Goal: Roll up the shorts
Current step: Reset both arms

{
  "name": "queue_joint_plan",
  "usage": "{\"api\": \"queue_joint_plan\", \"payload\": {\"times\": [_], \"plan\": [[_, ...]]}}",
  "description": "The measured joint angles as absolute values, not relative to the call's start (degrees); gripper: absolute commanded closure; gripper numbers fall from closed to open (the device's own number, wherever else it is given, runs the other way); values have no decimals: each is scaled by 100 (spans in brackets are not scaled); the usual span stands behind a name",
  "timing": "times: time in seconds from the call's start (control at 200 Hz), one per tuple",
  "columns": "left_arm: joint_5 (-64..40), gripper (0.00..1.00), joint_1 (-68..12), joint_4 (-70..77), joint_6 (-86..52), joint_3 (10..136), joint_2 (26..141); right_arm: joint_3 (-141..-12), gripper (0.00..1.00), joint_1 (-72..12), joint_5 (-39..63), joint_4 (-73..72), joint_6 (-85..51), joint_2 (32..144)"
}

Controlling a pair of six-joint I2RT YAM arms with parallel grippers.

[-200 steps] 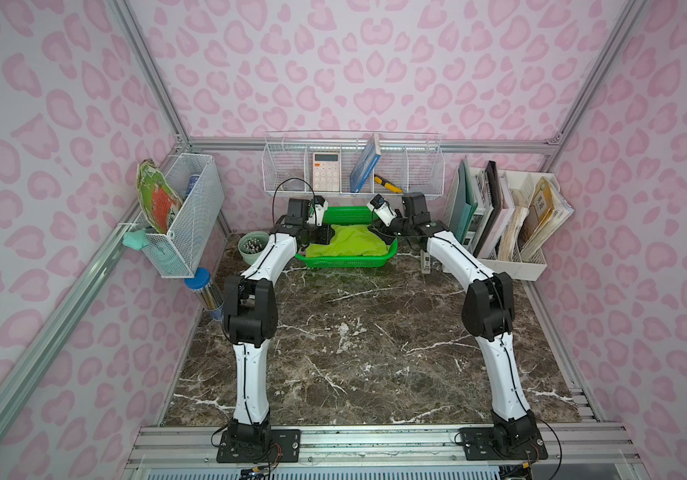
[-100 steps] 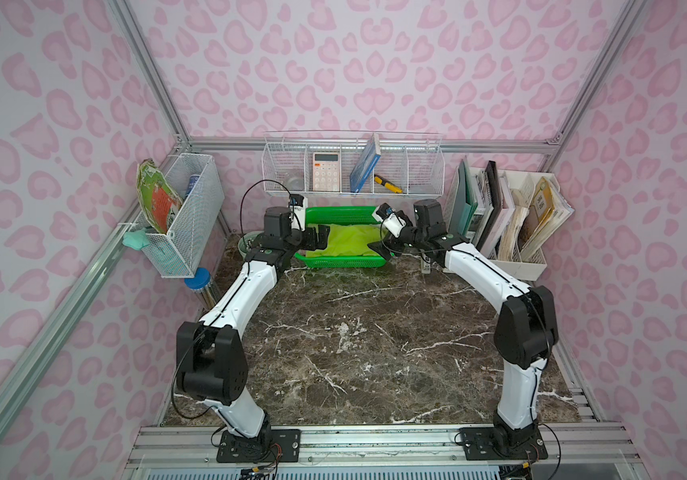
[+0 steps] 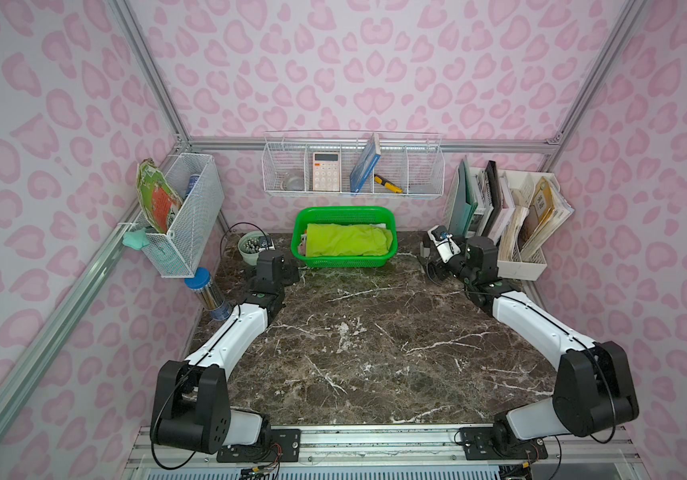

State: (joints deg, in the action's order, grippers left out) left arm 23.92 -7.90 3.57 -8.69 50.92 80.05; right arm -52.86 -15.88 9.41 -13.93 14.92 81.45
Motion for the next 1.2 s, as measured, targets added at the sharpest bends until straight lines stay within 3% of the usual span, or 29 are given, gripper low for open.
{"api": "queue_joint_plan", "payload": {"times": [0.2, 0.435, 0.605, 0.76, 1.2], "plan": [[3103, 1, -797, 635, -1028, 4320, 8160, -3127, 0, -961, 329, -2759, 722, 7400], [3229, 1, -764, 2029, -552, 3277, 8667, -1527, 0, -642, -119, -4670, 447, 7736], [2998, 1, -615, 3507, -108, 2751, 8720, -1321, 0, -517, -224, -5900, 390, 8136], [2829, 1, -392, 3955, -84, 2674, 8766, -1273, 0, -399, -183, -6652, 366, 8458], [1013, 1, 427, 3638, -274, 2926, 8757, -1210, 0, -202, -19, -7216, 215, 8637]]}}
